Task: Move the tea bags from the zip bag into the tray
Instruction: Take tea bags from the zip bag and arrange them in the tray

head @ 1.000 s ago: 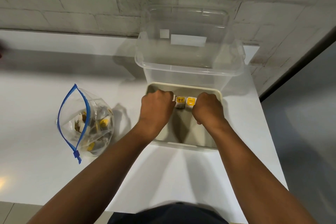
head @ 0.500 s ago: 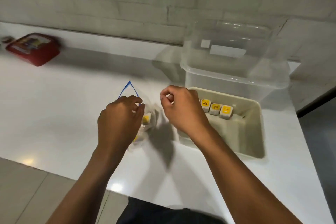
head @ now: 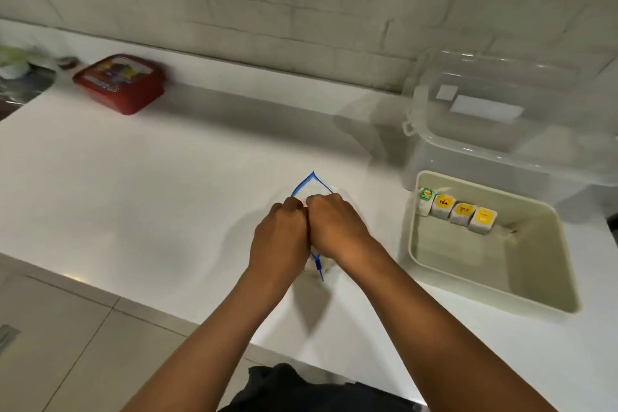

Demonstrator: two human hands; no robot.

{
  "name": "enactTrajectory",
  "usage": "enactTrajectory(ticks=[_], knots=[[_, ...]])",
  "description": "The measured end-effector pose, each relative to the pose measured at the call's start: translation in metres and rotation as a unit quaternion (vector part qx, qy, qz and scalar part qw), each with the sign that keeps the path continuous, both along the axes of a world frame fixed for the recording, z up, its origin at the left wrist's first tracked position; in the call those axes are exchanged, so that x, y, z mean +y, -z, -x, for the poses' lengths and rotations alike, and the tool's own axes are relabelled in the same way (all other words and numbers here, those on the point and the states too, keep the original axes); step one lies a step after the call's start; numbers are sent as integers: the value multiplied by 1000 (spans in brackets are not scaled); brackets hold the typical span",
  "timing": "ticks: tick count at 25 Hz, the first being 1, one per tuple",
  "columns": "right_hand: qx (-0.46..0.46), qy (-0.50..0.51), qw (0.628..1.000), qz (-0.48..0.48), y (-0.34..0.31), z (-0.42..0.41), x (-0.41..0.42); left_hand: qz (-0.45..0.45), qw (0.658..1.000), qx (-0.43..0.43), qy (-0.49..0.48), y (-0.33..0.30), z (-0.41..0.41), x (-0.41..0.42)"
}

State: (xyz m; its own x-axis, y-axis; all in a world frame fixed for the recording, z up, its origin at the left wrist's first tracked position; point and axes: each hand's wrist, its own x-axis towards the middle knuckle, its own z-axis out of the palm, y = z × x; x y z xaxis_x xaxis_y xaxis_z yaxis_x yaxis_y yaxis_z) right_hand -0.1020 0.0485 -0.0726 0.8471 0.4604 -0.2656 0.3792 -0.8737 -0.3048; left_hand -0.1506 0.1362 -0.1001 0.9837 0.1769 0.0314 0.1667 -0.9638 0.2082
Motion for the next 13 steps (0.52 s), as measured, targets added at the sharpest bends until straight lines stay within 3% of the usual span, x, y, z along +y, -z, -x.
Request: enactTrajectory(ticks=[6,13], knots=[[27,117,990,73,25,4,-10,-74,988,101,94,10,-12,25],[56,157,986,22,43,17,-14,-70,993,65,66,14,-10,24]])
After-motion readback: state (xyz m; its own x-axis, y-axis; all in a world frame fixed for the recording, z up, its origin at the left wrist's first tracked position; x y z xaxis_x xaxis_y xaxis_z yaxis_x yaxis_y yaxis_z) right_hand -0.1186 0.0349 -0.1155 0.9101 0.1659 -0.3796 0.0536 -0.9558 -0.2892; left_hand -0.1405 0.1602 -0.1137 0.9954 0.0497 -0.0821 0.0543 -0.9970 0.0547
